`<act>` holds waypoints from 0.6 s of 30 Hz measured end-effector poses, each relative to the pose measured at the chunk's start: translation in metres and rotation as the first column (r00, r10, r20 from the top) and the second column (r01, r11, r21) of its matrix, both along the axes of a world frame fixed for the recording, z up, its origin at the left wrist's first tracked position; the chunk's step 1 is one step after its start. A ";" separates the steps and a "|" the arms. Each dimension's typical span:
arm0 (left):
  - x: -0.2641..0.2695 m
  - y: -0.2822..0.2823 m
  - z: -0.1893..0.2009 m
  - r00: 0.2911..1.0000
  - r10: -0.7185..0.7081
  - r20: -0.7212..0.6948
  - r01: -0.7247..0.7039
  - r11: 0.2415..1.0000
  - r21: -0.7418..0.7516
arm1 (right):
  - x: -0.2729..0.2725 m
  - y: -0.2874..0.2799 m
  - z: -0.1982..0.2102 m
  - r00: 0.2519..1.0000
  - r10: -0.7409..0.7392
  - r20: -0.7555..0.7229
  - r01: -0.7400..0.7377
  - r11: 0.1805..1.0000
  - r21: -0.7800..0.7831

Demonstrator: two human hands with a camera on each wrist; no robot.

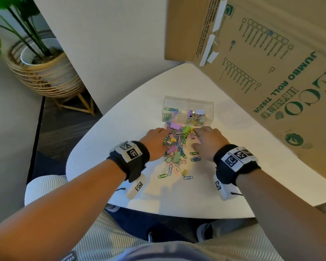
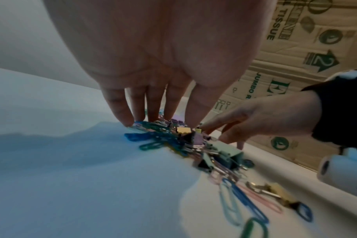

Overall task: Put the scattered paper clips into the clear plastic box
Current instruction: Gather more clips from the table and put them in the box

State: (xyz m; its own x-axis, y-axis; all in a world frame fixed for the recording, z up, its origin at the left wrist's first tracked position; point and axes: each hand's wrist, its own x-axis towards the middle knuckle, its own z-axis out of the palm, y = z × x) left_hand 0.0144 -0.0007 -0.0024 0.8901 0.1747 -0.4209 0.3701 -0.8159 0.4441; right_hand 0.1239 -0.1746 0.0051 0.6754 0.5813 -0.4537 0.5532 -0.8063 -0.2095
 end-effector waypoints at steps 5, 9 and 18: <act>-0.011 -0.004 0.005 1.000 -0.010 0.002 0.010 0.997 -0.081 | -0.013 0.005 0.002 0.994 0.047 -0.095 -0.025 0.975 0.220; -0.018 0.008 0.017 1.000 -0.021 -0.012 0.021 1.000 -0.021 | -0.014 -0.002 0.006 0.989 -0.024 -0.143 0.048 0.984 0.169; -0.025 -0.006 0.000 0.983 -0.115 -0.145 0.134 0.983 0.129 | -0.050 0.000 -0.005 0.984 0.099 -0.145 -0.087 0.993 0.085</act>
